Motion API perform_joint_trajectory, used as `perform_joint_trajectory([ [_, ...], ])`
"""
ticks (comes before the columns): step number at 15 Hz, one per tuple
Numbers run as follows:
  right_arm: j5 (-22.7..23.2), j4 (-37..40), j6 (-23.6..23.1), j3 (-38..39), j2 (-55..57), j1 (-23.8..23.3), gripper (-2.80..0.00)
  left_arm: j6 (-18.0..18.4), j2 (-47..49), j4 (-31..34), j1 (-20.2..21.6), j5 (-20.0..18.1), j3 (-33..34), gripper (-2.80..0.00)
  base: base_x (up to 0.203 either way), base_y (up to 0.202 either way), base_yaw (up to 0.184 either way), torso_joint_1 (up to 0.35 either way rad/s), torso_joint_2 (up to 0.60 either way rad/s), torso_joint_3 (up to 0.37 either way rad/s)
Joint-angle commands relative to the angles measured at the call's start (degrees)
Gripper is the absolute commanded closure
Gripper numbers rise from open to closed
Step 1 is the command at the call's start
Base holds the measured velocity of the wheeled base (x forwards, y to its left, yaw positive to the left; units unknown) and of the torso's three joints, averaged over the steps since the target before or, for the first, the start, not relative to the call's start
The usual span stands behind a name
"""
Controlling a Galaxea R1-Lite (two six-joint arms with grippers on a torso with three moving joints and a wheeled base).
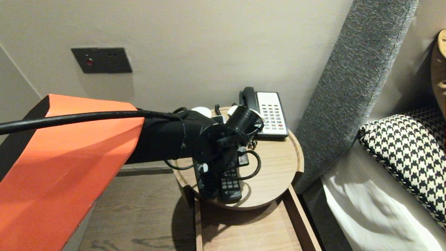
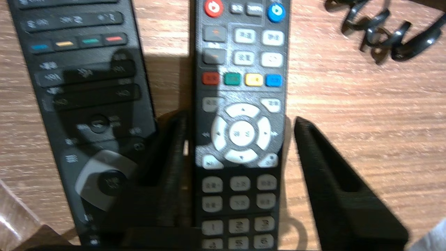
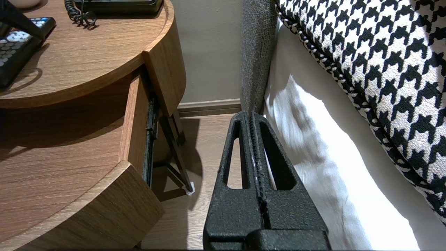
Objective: Take the remote control out of the drawer one by one and place them on the table
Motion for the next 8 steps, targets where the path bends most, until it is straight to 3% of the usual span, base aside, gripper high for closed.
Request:
perform_joint_trajectory([
  [1, -0.02, -0.07, 0.00, 2.29, 0.09, 0.03, 0.00, -0.35, -0.26, 0.14, -0.09, 0.19, -0.26, -2.80, 0.000, 0.000, 0.000, 0.000, 0.00, 0.000],
  [8, -0.02, -0.07, 0.00, 2.29, 0.09, 0.04, 0.00, 1.73, -8.95, 2.11, -1.10, 0.03, -1.68, -2.80, 0.000, 0.000, 0.000, 0.000, 0.00, 0.000],
])
